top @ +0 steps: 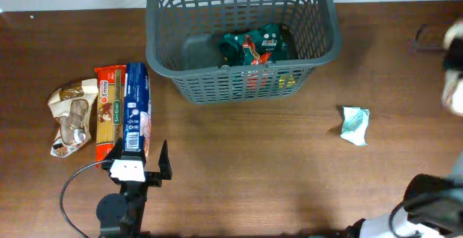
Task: Pack container
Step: 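Move the right gripper to the crumpled beige bag and grasp it, then lift the beige bag into the basket and open the right gripper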
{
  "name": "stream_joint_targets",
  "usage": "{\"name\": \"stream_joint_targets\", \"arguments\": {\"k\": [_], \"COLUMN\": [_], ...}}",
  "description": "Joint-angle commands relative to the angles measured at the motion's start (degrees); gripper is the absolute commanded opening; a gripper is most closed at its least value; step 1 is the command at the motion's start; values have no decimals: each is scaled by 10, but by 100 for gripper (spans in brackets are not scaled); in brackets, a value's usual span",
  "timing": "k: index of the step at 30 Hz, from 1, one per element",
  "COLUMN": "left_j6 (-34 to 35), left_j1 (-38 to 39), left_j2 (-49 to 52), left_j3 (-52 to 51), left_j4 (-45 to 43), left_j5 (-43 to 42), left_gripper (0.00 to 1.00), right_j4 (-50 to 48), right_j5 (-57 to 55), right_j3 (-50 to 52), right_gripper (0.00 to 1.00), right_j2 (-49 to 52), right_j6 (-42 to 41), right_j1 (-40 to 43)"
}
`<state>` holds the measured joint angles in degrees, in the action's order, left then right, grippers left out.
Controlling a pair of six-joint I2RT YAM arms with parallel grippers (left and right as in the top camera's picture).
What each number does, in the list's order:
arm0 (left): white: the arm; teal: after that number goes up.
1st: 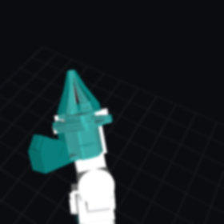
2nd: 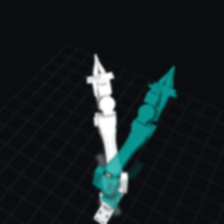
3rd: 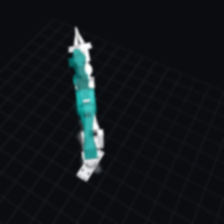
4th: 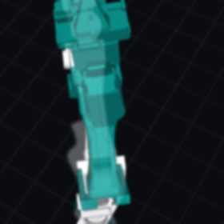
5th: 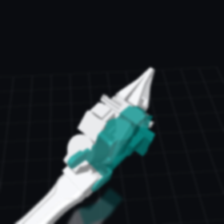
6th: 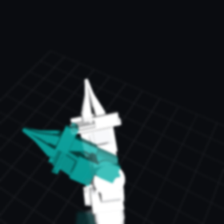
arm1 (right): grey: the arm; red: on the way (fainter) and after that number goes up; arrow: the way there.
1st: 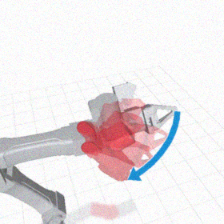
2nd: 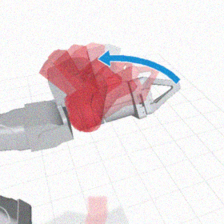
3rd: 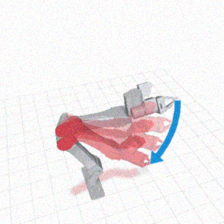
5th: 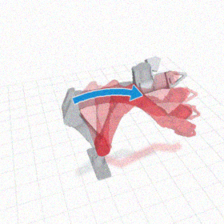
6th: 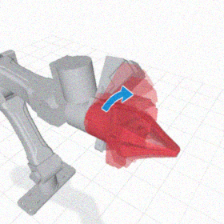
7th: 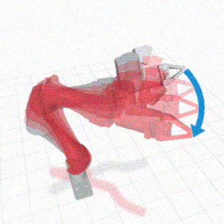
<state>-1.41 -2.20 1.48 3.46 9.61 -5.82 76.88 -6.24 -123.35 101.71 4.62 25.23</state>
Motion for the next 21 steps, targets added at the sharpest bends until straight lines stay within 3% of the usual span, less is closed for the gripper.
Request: {"name": "stream_joint_targets", "arguments": {"k": [1,5,9,13,21], "left_j6": [6,6,6,6,6], "left_j1": [3,3,3,3,3], "left_j2": [-4,-4,-4,-4,-4], "left_j3": [-5,-5,-5,-5,-5], "left_j4": [-2,-2,-2,-2,-2], "left_j5": [-2,-2,-2,-2,-2], "left_gripper": [99,99,99,99,99], "right_j4": [27,23,-17,-68,-135], "right_j5": [104,110,110,110,112], "right_j3": [-164,-255,-256,-251,-251], "right_gripper": [3,4,4,4,4], "right_j2": [-21,-21,-8,43,210], "right_j6": [-19,2,60,171,308], "right_j1": [-70,-183,-308,-404,-488]}}
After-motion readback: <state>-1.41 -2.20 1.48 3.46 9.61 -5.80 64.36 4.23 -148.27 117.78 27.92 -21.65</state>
